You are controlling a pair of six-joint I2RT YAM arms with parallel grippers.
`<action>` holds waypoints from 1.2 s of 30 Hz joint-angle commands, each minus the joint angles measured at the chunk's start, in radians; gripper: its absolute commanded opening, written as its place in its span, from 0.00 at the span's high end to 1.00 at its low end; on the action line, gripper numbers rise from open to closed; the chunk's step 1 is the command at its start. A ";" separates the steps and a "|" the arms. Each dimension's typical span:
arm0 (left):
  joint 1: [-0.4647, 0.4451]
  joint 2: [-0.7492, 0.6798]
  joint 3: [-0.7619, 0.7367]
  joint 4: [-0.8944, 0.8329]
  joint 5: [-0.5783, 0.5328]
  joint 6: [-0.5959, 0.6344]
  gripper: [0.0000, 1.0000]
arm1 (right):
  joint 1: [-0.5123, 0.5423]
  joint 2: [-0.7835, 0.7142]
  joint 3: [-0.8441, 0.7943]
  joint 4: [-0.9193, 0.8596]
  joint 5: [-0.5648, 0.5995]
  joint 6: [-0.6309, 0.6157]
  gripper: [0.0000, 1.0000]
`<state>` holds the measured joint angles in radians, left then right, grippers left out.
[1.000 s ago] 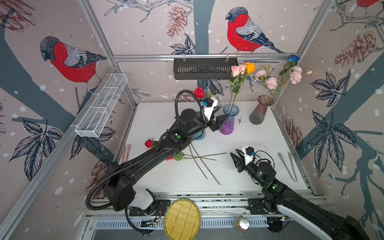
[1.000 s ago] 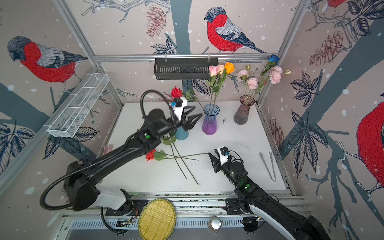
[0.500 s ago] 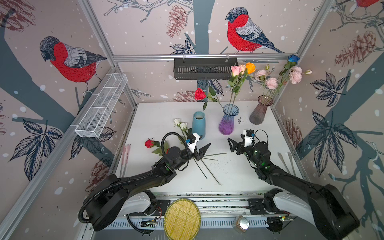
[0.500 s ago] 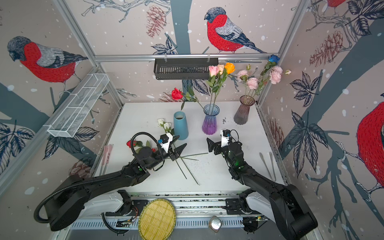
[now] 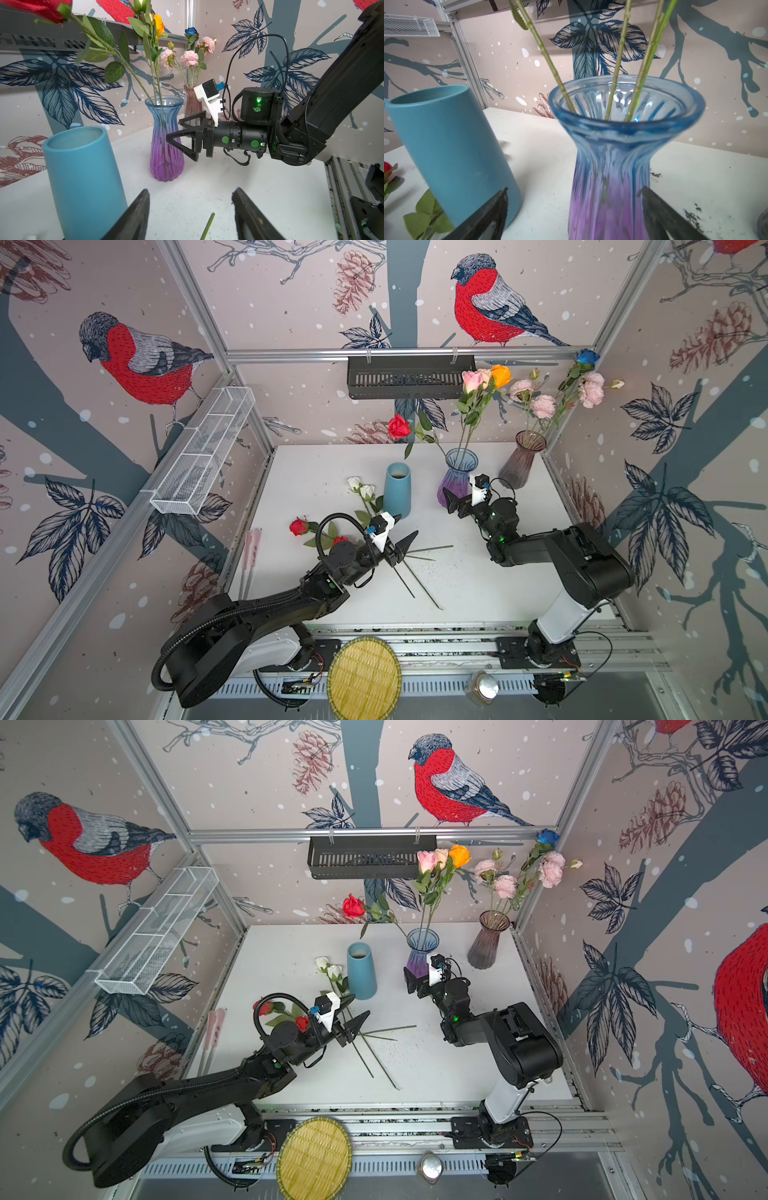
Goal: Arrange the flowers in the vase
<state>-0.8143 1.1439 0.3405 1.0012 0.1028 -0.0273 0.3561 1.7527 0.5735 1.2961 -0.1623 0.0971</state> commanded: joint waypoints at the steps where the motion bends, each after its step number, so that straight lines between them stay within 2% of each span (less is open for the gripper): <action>1: -0.002 -0.016 0.014 0.022 -0.022 -0.019 0.36 | -0.022 0.060 0.045 0.163 0.003 0.002 0.01; 4: -0.002 -0.037 0.018 -0.034 -0.017 -0.038 0.36 | -0.052 0.115 0.103 0.160 -0.034 0.036 0.01; 8: -0.002 -0.065 -0.042 -0.027 -0.025 -0.029 0.36 | -0.072 0.171 0.171 0.157 -0.123 0.039 0.06; 10: -0.002 -0.070 -0.058 -0.034 -0.037 -0.017 0.36 | -0.079 0.194 0.212 0.122 -0.168 0.042 0.12; 18: -0.002 -0.063 -0.047 -0.050 -0.028 -0.011 0.36 | -0.082 0.264 0.276 0.113 -0.189 0.028 0.21; 22: -0.002 -0.065 -0.045 -0.056 -0.031 -0.009 0.36 | -0.082 0.279 0.274 0.129 -0.158 0.020 0.31; 25: -0.002 -0.066 -0.044 -0.060 -0.033 -0.005 0.36 | -0.081 0.286 0.268 0.143 -0.125 0.018 0.47; 29: -0.002 -0.067 -0.044 -0.064 -0.034 -0.003 0.36 | -0.074 0.287 0.251 0.178 -0.050 0.010 0.62; 34: -0.002 -0.073 -0.043 -0.068 -0.037 -0.002 0.36 | -0.031 0.274 0.248 0.172 0.127 -0.111 0.85; 36: -0.002 -0.075 -0.042 -0.071 -0.037 0.000 0.36 | -0.010 0.274 0.267 0.143 0.236 -0.156 0.88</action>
<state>-0.8154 1.0740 0.2901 0.9222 0.0742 -0.0433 0.3279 2.0338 0.8249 1.4612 -0.0978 0.0265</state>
